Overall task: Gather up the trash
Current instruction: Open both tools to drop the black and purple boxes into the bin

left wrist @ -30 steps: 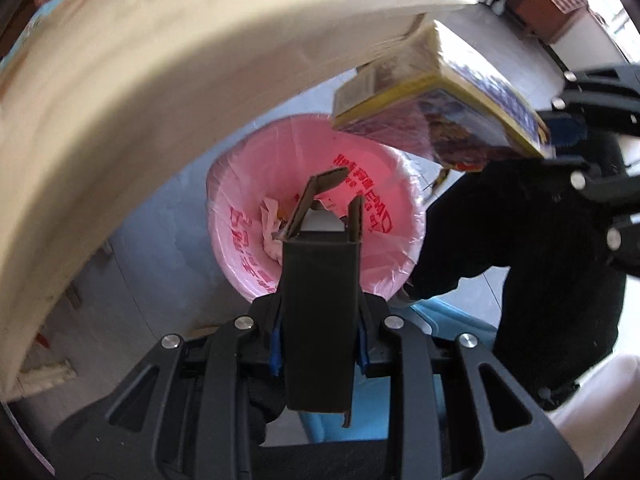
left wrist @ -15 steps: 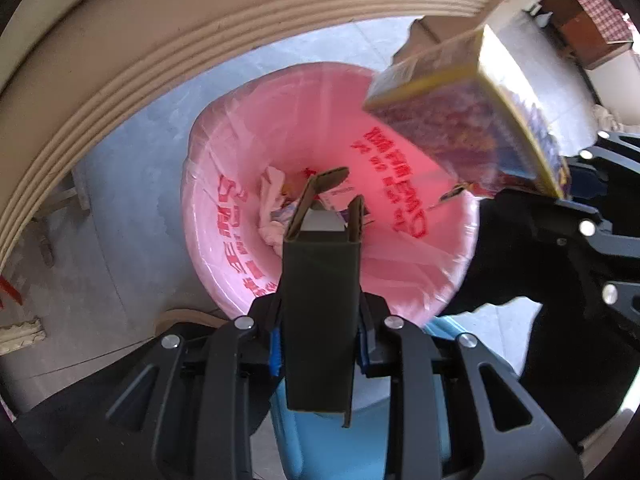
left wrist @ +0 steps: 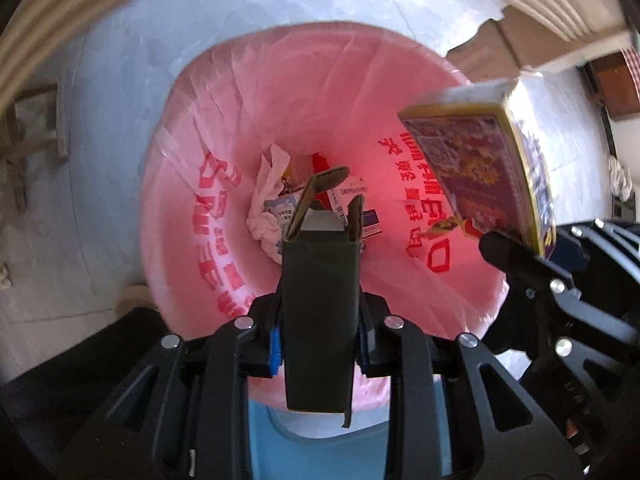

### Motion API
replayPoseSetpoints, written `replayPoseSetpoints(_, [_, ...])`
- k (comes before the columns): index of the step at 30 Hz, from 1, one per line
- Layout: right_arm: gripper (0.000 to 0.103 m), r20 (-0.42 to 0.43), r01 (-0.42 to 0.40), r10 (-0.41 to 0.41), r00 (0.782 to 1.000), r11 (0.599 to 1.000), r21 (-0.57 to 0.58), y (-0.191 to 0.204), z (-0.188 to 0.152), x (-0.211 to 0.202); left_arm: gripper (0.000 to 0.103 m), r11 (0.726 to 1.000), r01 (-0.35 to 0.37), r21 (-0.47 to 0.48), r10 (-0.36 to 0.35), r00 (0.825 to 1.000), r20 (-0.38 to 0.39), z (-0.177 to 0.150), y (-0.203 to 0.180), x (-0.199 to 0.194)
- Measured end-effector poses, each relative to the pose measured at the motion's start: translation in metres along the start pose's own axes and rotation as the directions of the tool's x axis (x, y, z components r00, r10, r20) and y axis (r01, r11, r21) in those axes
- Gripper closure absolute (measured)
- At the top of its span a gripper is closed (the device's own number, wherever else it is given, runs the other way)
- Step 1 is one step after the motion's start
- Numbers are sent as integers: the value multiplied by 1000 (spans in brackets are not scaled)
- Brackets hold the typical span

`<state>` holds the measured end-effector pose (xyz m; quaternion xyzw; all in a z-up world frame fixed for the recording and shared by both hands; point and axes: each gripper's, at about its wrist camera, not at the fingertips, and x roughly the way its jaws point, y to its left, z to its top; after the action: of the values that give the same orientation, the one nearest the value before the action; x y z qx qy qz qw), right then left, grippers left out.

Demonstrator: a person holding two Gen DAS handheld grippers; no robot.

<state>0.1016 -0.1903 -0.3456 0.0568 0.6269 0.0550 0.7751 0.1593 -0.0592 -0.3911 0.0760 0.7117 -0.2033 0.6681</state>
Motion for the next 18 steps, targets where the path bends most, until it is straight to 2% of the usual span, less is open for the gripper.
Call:
replayPoseSetpoints(5, [82,-30,22,-21,999,1000,20,-4,1,14,76,1000,0,-21,0,1000,-28,4,2,19])
replayPoseSetpoints(18, [82,-77,4,-2,997,1000,28,-5,4,43,76,1000,6,-15,-7,998,-66,11,-2,40])
